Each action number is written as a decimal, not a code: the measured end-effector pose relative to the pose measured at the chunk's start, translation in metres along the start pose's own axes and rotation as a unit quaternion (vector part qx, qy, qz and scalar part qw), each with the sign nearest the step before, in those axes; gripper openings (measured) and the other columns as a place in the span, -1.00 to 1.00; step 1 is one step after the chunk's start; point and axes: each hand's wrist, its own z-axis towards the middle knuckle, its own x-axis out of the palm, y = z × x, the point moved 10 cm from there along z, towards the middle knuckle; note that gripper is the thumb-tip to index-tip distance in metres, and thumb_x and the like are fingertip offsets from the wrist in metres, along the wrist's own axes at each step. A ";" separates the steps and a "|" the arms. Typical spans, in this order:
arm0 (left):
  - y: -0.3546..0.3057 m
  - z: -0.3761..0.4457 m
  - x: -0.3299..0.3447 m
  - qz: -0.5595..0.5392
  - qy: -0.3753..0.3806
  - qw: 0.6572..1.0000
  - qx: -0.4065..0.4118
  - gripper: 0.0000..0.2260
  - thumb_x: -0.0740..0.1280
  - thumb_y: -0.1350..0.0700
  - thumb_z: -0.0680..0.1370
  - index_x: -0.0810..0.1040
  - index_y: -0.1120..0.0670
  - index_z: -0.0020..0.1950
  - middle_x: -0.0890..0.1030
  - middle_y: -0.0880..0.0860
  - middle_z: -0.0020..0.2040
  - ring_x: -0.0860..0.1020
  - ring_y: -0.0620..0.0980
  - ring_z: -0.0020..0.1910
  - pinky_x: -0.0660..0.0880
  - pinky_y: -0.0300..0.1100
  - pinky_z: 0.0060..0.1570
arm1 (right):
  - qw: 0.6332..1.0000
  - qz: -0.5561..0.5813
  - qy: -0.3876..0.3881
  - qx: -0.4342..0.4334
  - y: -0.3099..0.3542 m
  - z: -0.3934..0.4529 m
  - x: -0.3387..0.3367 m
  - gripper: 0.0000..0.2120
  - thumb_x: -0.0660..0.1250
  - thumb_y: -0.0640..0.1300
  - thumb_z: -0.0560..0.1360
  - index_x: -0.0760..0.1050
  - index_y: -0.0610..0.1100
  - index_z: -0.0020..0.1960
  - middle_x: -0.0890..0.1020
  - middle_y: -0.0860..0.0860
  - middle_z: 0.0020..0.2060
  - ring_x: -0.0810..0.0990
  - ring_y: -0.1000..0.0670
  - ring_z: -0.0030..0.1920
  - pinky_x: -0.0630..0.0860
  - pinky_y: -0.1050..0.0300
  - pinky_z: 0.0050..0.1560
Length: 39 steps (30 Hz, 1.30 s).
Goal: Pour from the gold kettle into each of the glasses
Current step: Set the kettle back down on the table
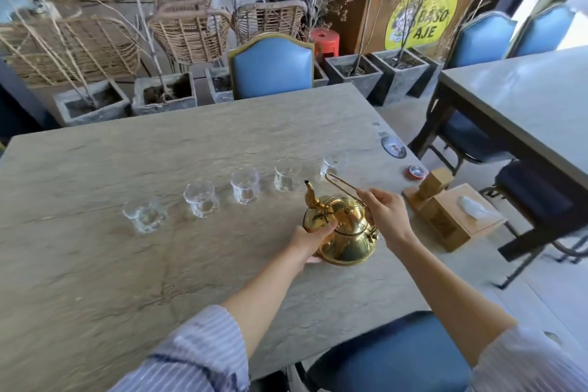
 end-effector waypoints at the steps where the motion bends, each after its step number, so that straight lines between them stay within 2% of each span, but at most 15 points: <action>1: -0.002 0.002 0.003 0.001 -0.003 1.000 0.002 0.03 0.57 -0.26 0.28 0.23 0.23 0.54 0.43 0.20 0.46 0.52 0.20 0.34 0.66 0.04 0.01 | 1.000 0.004 -0.003 0.002 -0.002 0.002 -0.003 -0.60 0.38 -0.12 0.51 0.45 -0.32 -0.42 0.36 -0.08 -0.56 0.26 0.05 -0.54 0.19 0.18 -0.46; 3: -0.006 0.006 0.010 -0.006 -0.002 1.000 0.006 0.06 0.58 -0.28 0.24 0.24 0.23 0.54 0.44 0.20 0.46 0.52 0.19 0.34 0.65 0.08 0.06 | 1.000 0.002 -0.011 0.007 -0.006 0.007 -0.009 -0.59 0.37 -0.13 0.51 0.45 -0.35 -0.42 0.37 -0.07 -0.57 0.27 0.06 -0.55 0.20 0.19 -0.46; 5: -0.011 0.008 0.016 -0.013 0.002 1.000 0.013 0.13 0.58 -0.33 0.17 0.24 0.23 0.54 0.44 0.20 0.46 0.53 0.18 0.33 0.65 0.10 0.07 | 1.000 -0.006 -0.014 0.005 -0.006 0.011 -0.013 -0.62 0.36 -0.13 0.52 0.45 -0.25 -0.44 0.38 -0.03 -0.59 0.27 0.09 -0.58 0.20 0.23 -0.50; 9: -0.018 0.008 0.021 -0.007 -0.007 1.000 0.023 -0.06 0.53 -0.23 0.36 0.22 0.24 0.53 0.42 0.20 0.47 0.50 0.18 0.36 0.62 0.12 0.12 | 1.000 -0.021 -0.018 0.006 -0.008 0.021 -0.016 -0.60 0.37 -0.13 0.51 0.43 -0.15 -0.48 0.39 0.00 -0.61 0.27 0.13 -0.61 0.21 0.28 -0.55; 14: -0.019 0.008 0.024 -0.005 -0.025 0.999 0.022 -0.09 0.49 -0.20 0.43 0.17 0.24 0.56 0.34 0.19 0.52 0.44 0.18 0.41 0.59 0.14 0.18 | 1.000 -0.014 -0.010 0.018 -0.016 0.026 -0.016 -0.63 0.36 -0.11 0.52 0.47 -0.30 -0.39 0.39 -0.08 -0.56 0.28 0.13 -0.61 0.21 0.28 -0.55; 18: -0.013 0.008 0.022 -0.020 -0.035 0.999 0.026 -0.25 0.47 -0.13 0.48 0.24 0.20 0.50 0.39 0.16 0.44 0.45 0.15 0.39 0.53 0.14 0.24 | 0.999 -0.012 -0.003 0.031 -0.020 0.029 -0.011 -0.61 0.36 -0.12 0.53 0.54 -0.47 -0.25 0.45 -0.12 -0.51 0.30 0.18 -0.62 0.24 0.38 -0.58; 20: -0.009 0.008 0.019 -0.037 -0.033 0.998 0.031 -0.33 0.47 -0.08 0.50 0.30 0.17 0.47 0.43 0.15 0.42 0.47 0.13 0.34 0.50 0.13 0.27 | 0.999 -0.029 0.000 0.037 -0.021 0.031 -0.009 -0.63 0.35 -0.10 0.53 0.59 -0.43 -0.21 0.50 -0.14 -0.48 0.32 0.20 -0.62 0.26 0.40 -0.56; 22: -0.009 0.004 0.017 -0.042 -0.029 0.998 0.042 -0.40 0.47 -0.04 0.51 0.34 0.16 0.45 0.46 0.15 0.40 0.49 0.10 0.30 0.48 0.13 0.27 | 0.998 -0.034 0.009 0.049 -0.022 0.033 -0.009 -0.66 0.35 -0.08 0.53 0.63 -0.37 -0.19 0.55 -0.14 -0.45 0.36 0.15 -0.57 0.31 0.33 -0.50; 25: -0.011 -0.008 0.011 0.003 -0.036 0.998 0.058 -0.35 0.45 -0.06 0.52 0.31 0.16 0.50 0.41 0.13 0.46 0.45 0.11 0.37 0.52 0.11 0.29 | 0.995 -0.056 0.044 0.066 -0.021 0.033 -0.009 -0.73 0.34 -0.03 0.54 0.67 -0.22 -0.14 0.59 -0.04 -0.44 0.39 0.16 -0.56 0.34 0.30 -0.47; 27: -0.013 -0.017 0.001 0.046 -0.064 0.994 0.074 -0.27 0.44 -0.08 0.53 0.21 0.15 0.58 0.31 0.13 0.54 0.41 0.13 0.42 0.53 0.04 0.28 | 0.993 -0.093 0.057 0.048 -0.015 0.033 -0.012 -0.74 0.32 0.00 0.55 0.68 -0.17 -0.05 0.63 -0.01 -0.37 0.47 0.14 -0.47 0.46 0.24 -0.36; 29: -0.017 -0.028 -0.012 0.106 -0.106 0.984 0.099 -0.26 0.42 -0.13 0.52 0.22 0.16 0.58 0.30 0.14 0.56 0.41 0.15 0.44 0.48 0.05 0.34 | 0.990 -0.128 0.057 0.018 -0.005 0.031 -0.016 -0.72 0.30 0.01 0.56 0.65 -0.16 0.07 0.68 -0.01 -0.19 0.61 0.05 -0.22 0.58 0.11 -0.10; 31: -0.023 -0.047 -0.023 0.170 -0.149 0.967 0.117 -0.32 0.39 -0.13 0.54 0.31 0.16 0.54 0.37 0.13 0.52 0.42 0.14 0.43 0.42 0.02 0.40 | 0.988 -0.146 0.055 -0.001 0.003 0.027 -0.020 -0.70 0.30 0.00 0.56 0.60 -0.17 0.16 0.66 0.01 -0.06 0.61 0.04 -0.09 0.54 0.20 -0.12; 33: -0.029 -0.068 -0.032 0.213 -0.189 0.950 0.130 -0.41 0.38 -0.08 0.57 0.36 0.15 0.51 0.43 0.13 0.47 0.43 0.13 0.42 0.39 -0.10 0.35 | 0.986 -0.159 0.050 -0.019 0.014 0.021 -0.021 -0.69 0.30 -0.02 0.56 0.56 -0.17 0.21 0.66 -0.03 0.03 0.59 0.04 -0.08 0.50 0.27 -0.18; 37: -0.038 -0.103 -0.043 0.256 -0.237 0.925 0.149 -0.42 0.37 -0.05 0.57 0.33 0.14 0.52 0.47 0.15 0.41 0.47 0.11 0.35 0.40 -0.19 0.17 | 0.975 -0.213 0.046 -0.054 0.032 0.002 -0.023 -0.68 0.32 -0.05 0.54 0.49 -0.09 0.28 0.61 -0.09 0.19 0.60 -0.05 0.07 0.51 0.01 0.18; 39: -0.042 -0.121 -0.048 0.275 -0.259 0.912 0.159 -0.40 0.37 -0.05 0.58 0.29 0.15 0.54 0.41 0.15 0.47 0.43 0.12 0.41 0.40 -0.15 0.26 | 0.963 -0.252 0.060 -0.077 0.043 -0.011 -0.020 -0.65 0.32 -0.05 0.54 0.45 -0.06 0.31 0.61 -0.10 0.20 0.60 -0.10 0.12 0.46 -0.09 0.28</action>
